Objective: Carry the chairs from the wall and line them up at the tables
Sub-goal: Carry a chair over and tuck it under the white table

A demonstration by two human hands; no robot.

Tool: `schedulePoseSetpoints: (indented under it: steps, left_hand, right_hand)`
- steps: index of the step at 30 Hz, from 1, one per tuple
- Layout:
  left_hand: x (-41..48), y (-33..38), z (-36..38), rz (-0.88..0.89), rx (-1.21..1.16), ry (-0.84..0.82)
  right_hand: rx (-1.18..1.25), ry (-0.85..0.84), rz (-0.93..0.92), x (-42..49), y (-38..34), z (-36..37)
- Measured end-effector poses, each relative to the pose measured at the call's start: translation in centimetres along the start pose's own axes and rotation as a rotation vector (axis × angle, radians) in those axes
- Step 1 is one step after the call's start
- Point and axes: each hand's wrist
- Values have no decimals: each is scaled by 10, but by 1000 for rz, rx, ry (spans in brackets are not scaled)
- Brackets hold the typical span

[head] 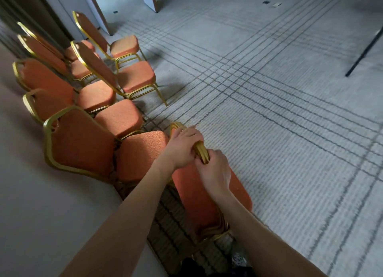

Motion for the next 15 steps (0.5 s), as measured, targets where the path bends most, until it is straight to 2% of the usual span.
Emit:
schedulePoseSetpoints:
  steps: [2,4,9,15]
  left_hand:
    - [12,-3,3,57,41,-6]
    - [22,-8,7,93,71,23]
    - [38,-26,7,44,57,28]
    - [34,-59,7,-28,-25,131]
  right_hand:
    - [-155,40,36,-3,2,5]
    - [-209,40,84,-2,3,9]
    - [-246,54,61,5,-6,16]
    - [-339,68,-2,24,-29,32]
Point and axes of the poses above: each hand's wrist, its own x-axis towards the middle knuckle, its own z-axis out of the palm, y = z × x, and after that the axes turned 2 degrees about z, right-handed
